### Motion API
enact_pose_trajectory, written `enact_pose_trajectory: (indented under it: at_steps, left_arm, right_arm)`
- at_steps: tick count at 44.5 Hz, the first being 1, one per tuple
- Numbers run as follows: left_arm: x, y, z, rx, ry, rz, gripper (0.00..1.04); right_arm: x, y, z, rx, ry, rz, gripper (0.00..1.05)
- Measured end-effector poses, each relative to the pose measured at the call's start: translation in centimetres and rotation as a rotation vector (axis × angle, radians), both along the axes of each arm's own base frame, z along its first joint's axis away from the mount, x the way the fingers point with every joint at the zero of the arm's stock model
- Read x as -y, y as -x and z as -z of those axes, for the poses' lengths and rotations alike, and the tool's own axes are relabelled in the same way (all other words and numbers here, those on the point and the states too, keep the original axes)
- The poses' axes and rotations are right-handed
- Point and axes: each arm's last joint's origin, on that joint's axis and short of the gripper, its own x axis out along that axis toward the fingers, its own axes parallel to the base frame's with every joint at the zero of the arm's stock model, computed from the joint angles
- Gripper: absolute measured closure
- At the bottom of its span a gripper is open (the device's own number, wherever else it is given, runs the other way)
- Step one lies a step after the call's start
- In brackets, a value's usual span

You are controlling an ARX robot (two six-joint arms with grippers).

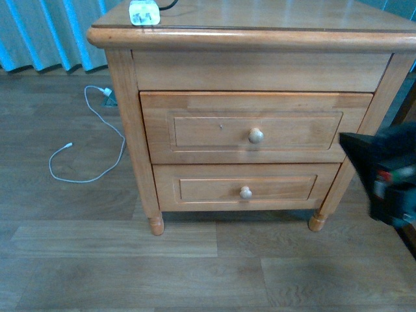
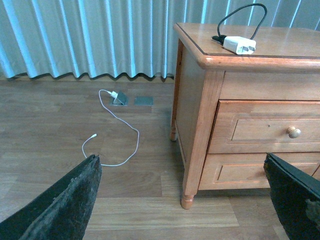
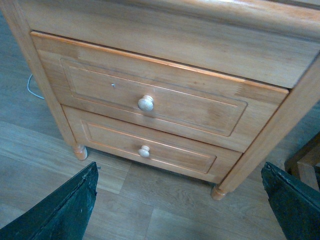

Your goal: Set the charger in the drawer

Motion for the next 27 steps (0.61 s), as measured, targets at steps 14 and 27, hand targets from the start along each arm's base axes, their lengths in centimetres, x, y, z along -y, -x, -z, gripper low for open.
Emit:
enact_pose_trajectory:
  at_steps: [14,27]
  left_arm:
    - [0.0,0.0,0.0,0.0,0.0,0.0,0.06]
    - [0.0,0.0,0.0,0.0,0.0,0.0,0.06]
  right_arm:
    - [-5.2,-8.6,5.2,-0.073,0.029,0.031,0.08]
    - [-7.3,-13.5,7.6,-0.095,0.022,0.075,0.08]
